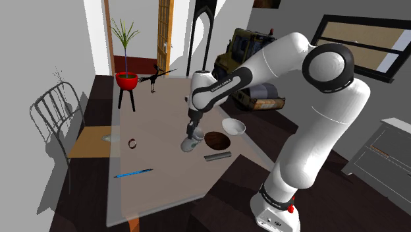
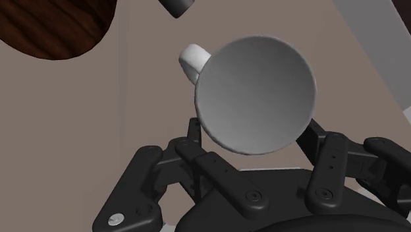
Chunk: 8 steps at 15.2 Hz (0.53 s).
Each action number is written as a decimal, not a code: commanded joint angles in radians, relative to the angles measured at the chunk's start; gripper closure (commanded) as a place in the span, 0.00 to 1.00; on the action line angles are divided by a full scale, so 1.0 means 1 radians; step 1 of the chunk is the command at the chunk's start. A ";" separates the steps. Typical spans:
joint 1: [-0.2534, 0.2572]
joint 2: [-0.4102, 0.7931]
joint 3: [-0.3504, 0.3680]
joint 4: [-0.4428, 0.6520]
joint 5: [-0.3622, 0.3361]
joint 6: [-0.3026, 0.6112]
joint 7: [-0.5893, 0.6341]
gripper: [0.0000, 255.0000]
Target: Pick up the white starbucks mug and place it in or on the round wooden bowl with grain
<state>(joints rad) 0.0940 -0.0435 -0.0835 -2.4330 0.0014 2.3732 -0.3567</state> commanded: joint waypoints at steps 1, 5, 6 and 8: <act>0.000 -0.020 0.001 0.009 -0.002 -0.029 0.003 1.00; 0.000 -0.056 0.001 0.030 -0.006 -0.086 0.006 1.00; 0.000 -0.063 0.001 0.034 -0.007 -0.096 0.006 1.00; -0.025 -0.076 -0.028 0.035 -0.014 -0.110 -0.043 1.00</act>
<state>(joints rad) 0.0795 -0.1122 -0.0990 -2.3968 -0.0095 2.2686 -0.3785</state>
